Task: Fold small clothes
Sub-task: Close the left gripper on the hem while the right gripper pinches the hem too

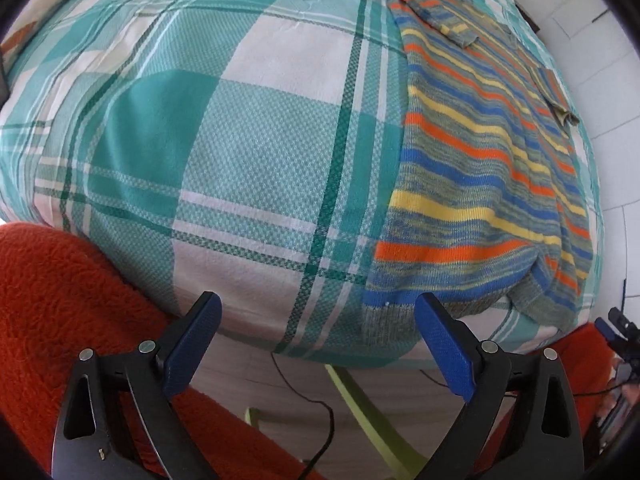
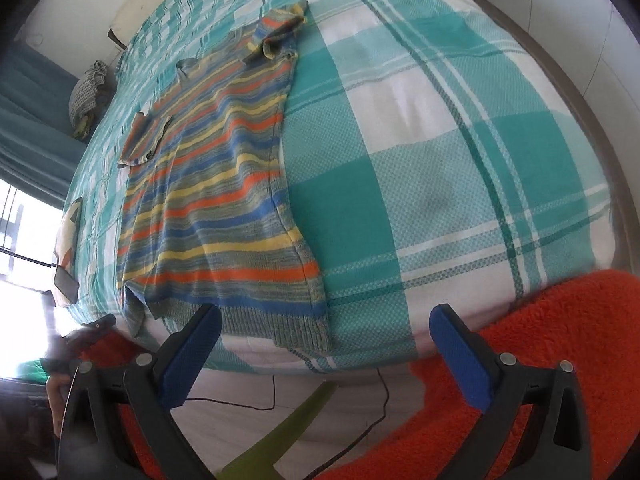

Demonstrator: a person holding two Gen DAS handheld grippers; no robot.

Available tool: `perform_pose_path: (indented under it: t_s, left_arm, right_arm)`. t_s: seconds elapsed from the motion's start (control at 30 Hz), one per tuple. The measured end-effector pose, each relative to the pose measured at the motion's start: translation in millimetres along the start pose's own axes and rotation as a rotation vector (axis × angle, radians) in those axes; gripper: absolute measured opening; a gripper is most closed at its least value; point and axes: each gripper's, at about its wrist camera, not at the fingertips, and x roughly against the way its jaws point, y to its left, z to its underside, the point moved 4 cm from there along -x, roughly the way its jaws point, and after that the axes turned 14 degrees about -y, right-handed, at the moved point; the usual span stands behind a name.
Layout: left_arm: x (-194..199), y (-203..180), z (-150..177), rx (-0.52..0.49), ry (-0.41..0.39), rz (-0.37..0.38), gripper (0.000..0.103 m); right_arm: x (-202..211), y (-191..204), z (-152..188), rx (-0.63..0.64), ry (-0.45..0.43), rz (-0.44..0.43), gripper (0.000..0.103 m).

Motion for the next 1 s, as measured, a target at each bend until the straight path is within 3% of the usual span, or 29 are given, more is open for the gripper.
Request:
perform_pose_path:
  t_s: [0.07,0.17,0.23,0.27,0.3,0.33,0.37,0.57,0.77,0.87,1.0]
  left_arm:
    - [-10,-13,6,-0.020,0.035,0.045,0.082]
    - [-16,-28,12,-0.063,0.032,0.048,0.075]
    - [-15,-37,17,-0.112,0.031,0.053,0.054]
    - [-14,-40,17,-0.133,0.032,0.069,0.020]
    - [-10,-40,19,-0.124,0.038,0.101,0.005]
    - [-4,-39,20,-0.107,0.036,0.118,0.005]
    - [3,-37,21,-0.104,0.026,0.121,0.005]
    - [61,-20,14,-0.101,-0.047,0.175,0.004]
    - [76,-22,8,-0.123,-0.060,0.160,0.003]
    - [64,-24,10,-0.158,-0.043,0.096,0.003]
    - [16,-25,25,-0.194,0.044,-0.014,0.003]
  right_arm:
    - [-20,2,5,-0.007,0.056,-0.037,0.091]
    - [-47,9,10,0.011,0.098,-0.069,0.088]
    - [-63,15,16,0.048,0.133,-0.051,0.085]
    - [-65,22,17,0.093,0.141,-0.037,0.069]
    - [-63,27,17,0.129,0.140,-0.044,0.019]
    - [-59,31,16,0.131,0.146,-0.078,0.008]
    - [-53,33,16,0.111,0.154,-0.111,0.005]
    - [7,38,7,0.145,0.111,-0.112,0.005]
    - [11,37,-2,0.135,0.122,-0.094,0.005]
    - [10,24,1,0.155,0.141,-0.049,0.005]
    - [-35,4,17,0.164,0.228,0.060,0.005]
